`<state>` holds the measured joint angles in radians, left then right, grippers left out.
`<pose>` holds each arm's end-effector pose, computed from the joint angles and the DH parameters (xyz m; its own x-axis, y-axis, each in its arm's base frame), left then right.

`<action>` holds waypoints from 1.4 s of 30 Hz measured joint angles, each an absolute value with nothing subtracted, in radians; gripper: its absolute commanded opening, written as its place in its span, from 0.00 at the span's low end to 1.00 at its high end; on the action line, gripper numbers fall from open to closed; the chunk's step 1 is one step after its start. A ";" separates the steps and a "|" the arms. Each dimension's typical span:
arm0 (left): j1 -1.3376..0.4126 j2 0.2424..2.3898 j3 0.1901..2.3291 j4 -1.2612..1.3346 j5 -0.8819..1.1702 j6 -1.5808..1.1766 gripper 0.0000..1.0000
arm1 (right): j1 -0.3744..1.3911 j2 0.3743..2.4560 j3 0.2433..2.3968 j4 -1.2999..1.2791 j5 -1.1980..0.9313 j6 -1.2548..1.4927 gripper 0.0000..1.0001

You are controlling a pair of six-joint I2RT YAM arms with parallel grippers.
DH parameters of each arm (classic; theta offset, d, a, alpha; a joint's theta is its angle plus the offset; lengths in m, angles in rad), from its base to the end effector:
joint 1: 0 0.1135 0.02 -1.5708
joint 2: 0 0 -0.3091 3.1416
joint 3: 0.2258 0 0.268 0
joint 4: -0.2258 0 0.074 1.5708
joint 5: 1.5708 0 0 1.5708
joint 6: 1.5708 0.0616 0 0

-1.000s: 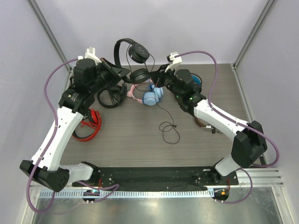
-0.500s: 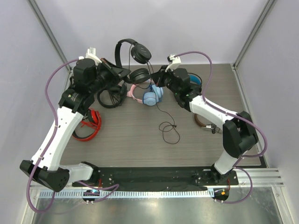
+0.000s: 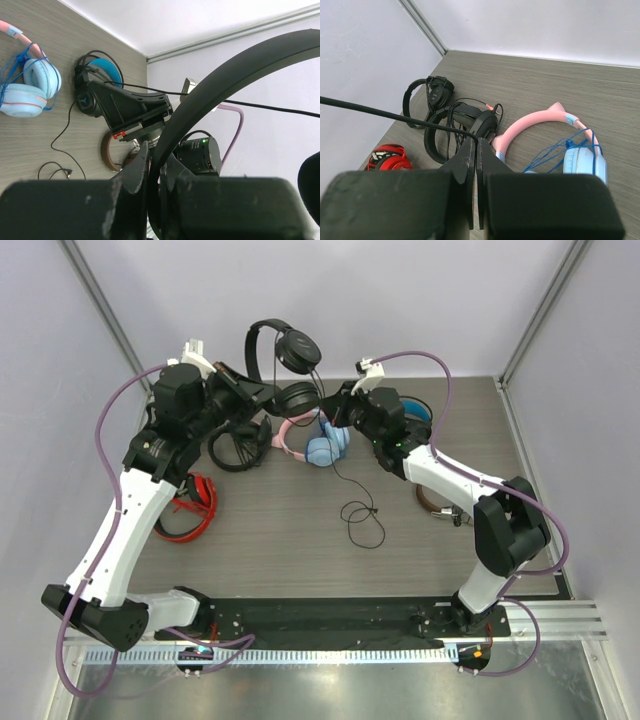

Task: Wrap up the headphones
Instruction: Wrap the headphone cable with the right arm

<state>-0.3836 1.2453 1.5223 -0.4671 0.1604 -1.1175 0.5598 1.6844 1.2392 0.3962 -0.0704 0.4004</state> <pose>0.2637 -0.1170 0.5100 -0.5396 -0.7392 -0.4029 0.0680 0.4388 -0.8960 0.3806 0.2436 0.3556 -0.2679 0.2910 -0.9185 -0.5264 0.7542 0.3925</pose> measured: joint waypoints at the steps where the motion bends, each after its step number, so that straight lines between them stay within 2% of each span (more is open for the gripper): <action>1: -0.384 1.245 1.522 -0.467 0.160 -1.119 0.00 | 0.560 1.684 1.238 0.397 -0.073 0.400 0.01; 2: -0.384 1.245 1.522 -0.467 0.160 -1.119 0.00 | 0.560 1.684 1.236 0.397 -0.075 0.400 0.01; 3: -0.383 1.245 1.522 -0.468 0.160 -1.119 0.00 | 0.560 1.684 1.232 0.398 -0.079 0.401 0.07; 4: -0.383 1.245 1.522 -0.469 0.160 -1.118 0.00 | 0.560 1.684 1.230 0.397 -0.084 0.403 0.43; 5: -0.382 1.245 1.522 -0.470 0.158 -1.117 0.00 | 0.560 1.684 1.227 0.394 -0.091 0.411 0.56; 7: -0.381 1.245 1.523 -0.472 0.152 -1.111 0.00 | 0.560 1.678 1.223 0.380 -0.100 0.410 0.73; 13: -0.378 1.245 1.549 -0.490 0.127 -1.077 0.00 | 0.559 1.536 1.136 0.305 -0.098 0.395 0.79; 20: -0.377 1.243 1.555 -0.492 0.107 -1.054 0.00 | 0.560 1.229 1.085 0.246 -0.093 0.403 0.80; 24: -0.377 1.243 1.555 -0.492 0.101 -1.042 0.00 | 0.560 1.119 1.088 0.256 -0.112 0.429 0.80; 31: -0.377 1.243 1.555 -0.492 0.097 -1.039 0.00 | 0.578 1.105 1.140 0.259 -0.172 0.477 0.80; 42: -0.377 1.243 1.556 -0.493 0.090 -1.037 0.00 | 0.741 1.135 1.242 0.224 -0.159 0.454 0.82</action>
<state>-0.3771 1.2434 1.5558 -0.4927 0.0902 -1.0370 0.7414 1.1347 1.2419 0.2241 -0.1585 0.4538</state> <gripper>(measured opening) 0.068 0.815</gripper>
